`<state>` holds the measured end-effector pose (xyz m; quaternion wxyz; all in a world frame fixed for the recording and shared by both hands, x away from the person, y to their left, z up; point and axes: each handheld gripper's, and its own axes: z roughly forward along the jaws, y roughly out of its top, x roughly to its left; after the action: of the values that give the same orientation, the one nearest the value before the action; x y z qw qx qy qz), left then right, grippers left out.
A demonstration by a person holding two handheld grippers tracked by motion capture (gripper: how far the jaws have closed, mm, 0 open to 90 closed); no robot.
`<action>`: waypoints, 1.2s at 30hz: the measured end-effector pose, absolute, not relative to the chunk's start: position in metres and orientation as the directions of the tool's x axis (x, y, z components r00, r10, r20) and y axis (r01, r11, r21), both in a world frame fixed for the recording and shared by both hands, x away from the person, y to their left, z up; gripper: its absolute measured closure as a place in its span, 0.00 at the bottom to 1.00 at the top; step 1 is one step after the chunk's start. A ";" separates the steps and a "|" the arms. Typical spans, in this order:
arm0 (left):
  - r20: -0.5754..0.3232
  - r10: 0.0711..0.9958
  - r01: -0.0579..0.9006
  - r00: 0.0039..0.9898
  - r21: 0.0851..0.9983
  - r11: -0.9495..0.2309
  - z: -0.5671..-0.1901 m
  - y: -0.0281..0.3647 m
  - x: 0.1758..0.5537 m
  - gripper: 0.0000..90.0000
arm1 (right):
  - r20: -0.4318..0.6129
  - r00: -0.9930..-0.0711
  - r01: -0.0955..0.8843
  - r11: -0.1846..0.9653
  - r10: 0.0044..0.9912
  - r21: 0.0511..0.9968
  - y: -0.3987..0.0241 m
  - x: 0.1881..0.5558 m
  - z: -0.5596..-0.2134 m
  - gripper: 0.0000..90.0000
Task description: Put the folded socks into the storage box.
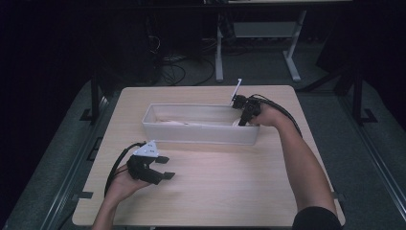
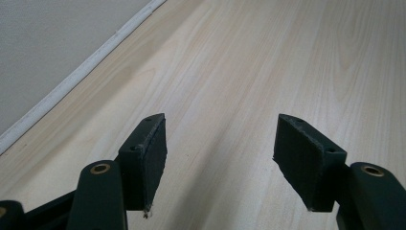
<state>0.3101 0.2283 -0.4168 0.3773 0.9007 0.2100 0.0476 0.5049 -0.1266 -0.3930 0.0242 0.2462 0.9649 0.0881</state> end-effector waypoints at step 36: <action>-0.082 0.420 0.355 0.904 0.691 -0.629 -0.420 0.230 0.307 0.37 | 0.004 -0.857 0.481 0.798 0.515 0.362 -0.159 0.482 -0.339 0.68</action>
<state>0.3071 0.2301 -0.4202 0.3732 0.9014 0.2151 0.0434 0.4823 -0.1592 -0.3386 0.0476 0.2629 0.9470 0.1781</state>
